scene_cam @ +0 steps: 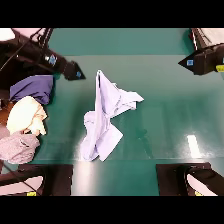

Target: Fold the shirts.

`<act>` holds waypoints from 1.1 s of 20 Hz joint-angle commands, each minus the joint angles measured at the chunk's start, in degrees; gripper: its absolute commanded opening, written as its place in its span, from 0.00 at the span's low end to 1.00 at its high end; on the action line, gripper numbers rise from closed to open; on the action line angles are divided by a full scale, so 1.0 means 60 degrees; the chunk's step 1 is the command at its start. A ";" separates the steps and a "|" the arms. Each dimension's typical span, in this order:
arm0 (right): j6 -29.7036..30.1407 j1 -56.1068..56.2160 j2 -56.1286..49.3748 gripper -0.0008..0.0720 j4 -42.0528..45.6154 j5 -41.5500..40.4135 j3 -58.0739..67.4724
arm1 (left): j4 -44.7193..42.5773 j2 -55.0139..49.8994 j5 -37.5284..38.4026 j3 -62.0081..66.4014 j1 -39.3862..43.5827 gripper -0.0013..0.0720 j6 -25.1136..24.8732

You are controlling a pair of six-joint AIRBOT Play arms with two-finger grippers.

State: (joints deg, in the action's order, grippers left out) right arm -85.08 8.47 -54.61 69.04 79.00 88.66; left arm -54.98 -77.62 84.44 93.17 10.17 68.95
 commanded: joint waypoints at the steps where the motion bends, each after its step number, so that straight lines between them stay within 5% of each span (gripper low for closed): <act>1: 0.0000 -0.0237 0.0612 0.03 -0.0073 -0.0659 -0.0984 | 0.0033 0.1319 0.0251 -0.2911 -0.0291 0.90 0.0273; 9: 0.0000 -0.0229 0.0484 0.03 -0.0692 -0.0929 -0.1800 | 0.1523 0.4951 -0.0572 -1.0287 -0.0291 0.90 0.0849; 22: 0.0004 0.0178 -0.0149 0.03 -0.1166 -0.1596 -0.1800 | 0.2769 0.5118 -0.2495 -1.2856 -0.0291 0.90 0.0882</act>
State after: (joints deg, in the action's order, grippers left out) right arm -85.06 9.15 -55.31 62.13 71.24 77.89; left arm -40.40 -47.03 73.17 18.04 8.47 74.50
